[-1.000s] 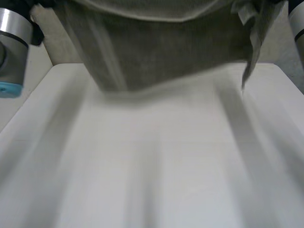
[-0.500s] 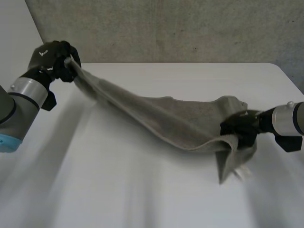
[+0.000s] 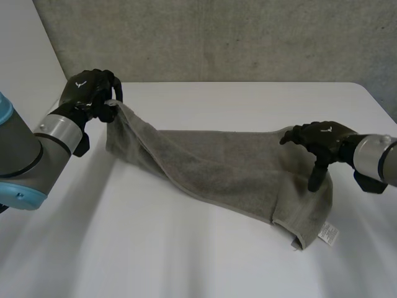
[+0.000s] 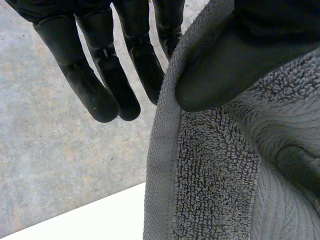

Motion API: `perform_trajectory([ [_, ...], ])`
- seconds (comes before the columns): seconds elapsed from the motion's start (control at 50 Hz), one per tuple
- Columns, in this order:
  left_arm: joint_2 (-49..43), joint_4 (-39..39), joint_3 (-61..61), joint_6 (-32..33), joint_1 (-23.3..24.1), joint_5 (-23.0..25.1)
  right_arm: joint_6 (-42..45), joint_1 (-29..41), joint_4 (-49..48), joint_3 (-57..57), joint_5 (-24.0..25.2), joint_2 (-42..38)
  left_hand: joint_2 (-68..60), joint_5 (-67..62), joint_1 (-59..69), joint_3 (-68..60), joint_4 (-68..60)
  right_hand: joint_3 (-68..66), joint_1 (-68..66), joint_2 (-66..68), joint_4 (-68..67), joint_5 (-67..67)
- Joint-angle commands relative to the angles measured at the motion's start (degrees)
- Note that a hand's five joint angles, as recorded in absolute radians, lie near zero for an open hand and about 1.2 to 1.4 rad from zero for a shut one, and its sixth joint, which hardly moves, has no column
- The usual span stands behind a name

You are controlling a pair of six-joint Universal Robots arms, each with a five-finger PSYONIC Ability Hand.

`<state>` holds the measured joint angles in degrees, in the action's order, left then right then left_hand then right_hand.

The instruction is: Fold the towel.

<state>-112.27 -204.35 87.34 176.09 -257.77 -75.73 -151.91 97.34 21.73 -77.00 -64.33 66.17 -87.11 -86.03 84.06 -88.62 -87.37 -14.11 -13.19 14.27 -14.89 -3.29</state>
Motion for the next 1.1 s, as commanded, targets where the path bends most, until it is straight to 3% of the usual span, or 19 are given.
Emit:
perform_trajectory([
  [0.02, -0.6, -0.1, 0.1, 0.0, 0.0, -0.3, -2.1, 3.0, -8.5, -17.0, -1.2, 10.6, 7.1, 16.0, -4.1, 8.6, 7.4, 4.1, 3.2, -4.3, 4.9, 3.3],
  [0.22, -2.2, -0.2, -0.1, 0.0, 0.0, -0.5, -7.1, 11.5, -24.7, -33.5, -13.6, 12.9, 7.1, 16.0, -4.1, 8.6, 7.4, 4.1, 3.2, -4.3, 4.9, 3.3],
  [0.6, -2.0, -0.1, 0.4, -0.1, 0.0, -0.5, -5.7, 13.5, -38.9, -35.6, -19.4, 6.3, 7.1, 16.0, -4.1, 8.6, 7.4, 4.0, 3.1, -4.2, 4.8, 3.2],
  [0.7, -2.0, -0.2, 0.4, -0.1, 0.0, -0.5, 0.1, 12.5, -42.8, -35.6, -25.0, 5.8, 7.1, 16.0, -4.1, 8.6, 7.4, -5.4, -6.3, 5.2, -4.6, -6.2],
  [0.78, -2.0, -0.2, 0.4, -0.1, -0.1, -0.5, 4.2, 11.9, -42.9, -35.6, -26.6, 4.7, 7.1, 16.0, -4.1, 8.6, 7.4, -14.3, -15.2, 14.1, -13.5, -15.1],
  [0.98, -1.5, -0.1, 0.6, -0.1, -0.2, -0.5, 9.7, 10.6, -38.3, -36.0, -26.7, 10.1, 7.1, 16.0, -4.1, 8.6, 7.4, -27.8, -28.7, 27.6, -27.0, -28.6],
  [1.04, -1.3, -0.1, 0.7, -0.1, -0.3, -0.5, 9.2, 10.4, -35.5, -35.9, -25.8, 11.4, 7.1, 16.0, -4.1, 8.6, 7.4, -38.4, -39.3, 38.2, -37.6, -39.2],
  [1.08, -1.3, 0.0, 0.7, -0.1, -0.3, -0.5, 9.5, 9.7, -33.1, -35.7, -25.1, 11.2, 7.1, 16.0, -4.1, 8.6, 7.4, -53.1, -54.0, 52.9, -52.3, -53.9],
  [1.1, -1.3, 0.0, 0.7, -0.1, -0.3, -0.5, 9.5, 9.7, -33.1, -35.7, -25.1, 11.2, 7.1, 16.0, -4.1, 8.6, 7.4, -53.2, -54.1, 53.0, -52.4, -54.0],
])
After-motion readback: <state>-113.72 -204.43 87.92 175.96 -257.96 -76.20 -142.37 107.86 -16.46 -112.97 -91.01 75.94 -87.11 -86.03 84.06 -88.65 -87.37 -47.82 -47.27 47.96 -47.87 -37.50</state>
